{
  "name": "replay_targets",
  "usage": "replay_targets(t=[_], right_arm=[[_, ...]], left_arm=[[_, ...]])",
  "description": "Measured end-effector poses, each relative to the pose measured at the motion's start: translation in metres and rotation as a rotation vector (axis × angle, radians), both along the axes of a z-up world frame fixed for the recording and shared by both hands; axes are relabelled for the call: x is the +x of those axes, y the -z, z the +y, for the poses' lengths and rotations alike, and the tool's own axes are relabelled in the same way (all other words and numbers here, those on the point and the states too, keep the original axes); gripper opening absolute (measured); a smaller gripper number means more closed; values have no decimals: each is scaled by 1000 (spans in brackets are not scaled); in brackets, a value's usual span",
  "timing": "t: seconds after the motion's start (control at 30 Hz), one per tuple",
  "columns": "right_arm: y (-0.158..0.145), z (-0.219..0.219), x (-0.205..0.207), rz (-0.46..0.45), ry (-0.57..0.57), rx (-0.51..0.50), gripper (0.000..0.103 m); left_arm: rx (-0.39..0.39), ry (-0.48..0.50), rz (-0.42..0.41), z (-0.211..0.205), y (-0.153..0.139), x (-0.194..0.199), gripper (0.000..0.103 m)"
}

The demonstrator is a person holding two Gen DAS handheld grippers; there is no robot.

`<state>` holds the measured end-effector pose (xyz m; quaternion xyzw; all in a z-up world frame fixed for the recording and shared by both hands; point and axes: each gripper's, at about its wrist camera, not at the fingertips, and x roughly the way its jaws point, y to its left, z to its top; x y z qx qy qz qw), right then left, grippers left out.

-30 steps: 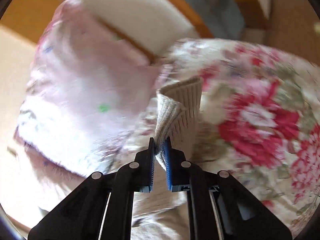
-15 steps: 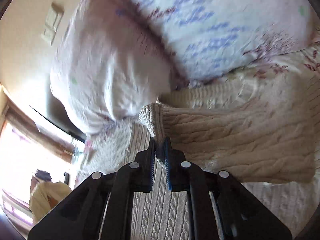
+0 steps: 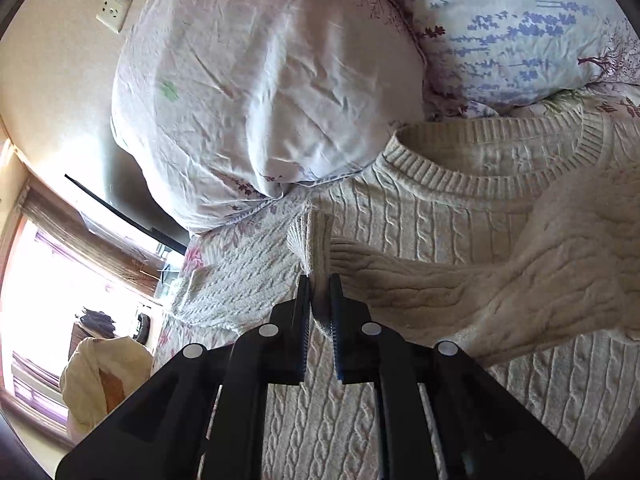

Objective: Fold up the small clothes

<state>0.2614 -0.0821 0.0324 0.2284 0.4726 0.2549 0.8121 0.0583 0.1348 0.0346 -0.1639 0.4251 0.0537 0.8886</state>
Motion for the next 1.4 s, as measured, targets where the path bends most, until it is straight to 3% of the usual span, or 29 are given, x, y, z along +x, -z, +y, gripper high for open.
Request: replay_targets(t=[0.2, 0.33, 0.4, 0.43, 0.47, 0.5, 0.57, 0.67, 0.8, 0.9, 1.07, 1.17, 1.23, 1.4], right_arm=[[20, 25, -1, 40, -17, -27, 10], [33, 42, -2, 71, -82, -95, 13], [37, 41, -9, 119, -109, -80, 22], [37, 39, -13, 128, -121, -63, 31], [34, 38, -16, 124, -132, -52, 41], [29, 32, -21, 106, -135, -45, 45], [16, 14, -29, 49, -98, -46, 48], [3, -35, -36, -26, 65, -149, 48], [4, -121, -40, -50, 344, -352, 48], [7, -184, -51, -22, 471, -392, 47], [8, -229, -89, -50, 460, -545, 47], [16, -242, -104, -12, 452, -534, 47], [16, -245, -115, -11, 442, -537, 47], [20, -232, -116, -46, 372, -665, 47]], left_arm=[[5, -9, -1, 7, -2, -3, 101], [1, -17, 1, 12, -1, -3, 101], [-4, -19, 3, 14, 0, -2, 101], [-5, -18, 2, 14, 0, -1, 101], [-5, -15, 1, 14, 0, 0, 101], [-6, -9, -1, 13, 0, 1, 101], [-5, 6, -3, 10, -1, 3, 101], [-2, 35, -4, 3, 0, 8, 101], [6, 59, -7, -3, -1, 10, 101], [10, 62, -7, -5, -1, 11, 101], [10, 51, -6, -4, -1, 12, 101], [8, 63, -2, -8, 0, 16, 101], [15, 82, -7, -14, -1, 18, 101], [17, 120, -5, -27, 0, 23, 101]])
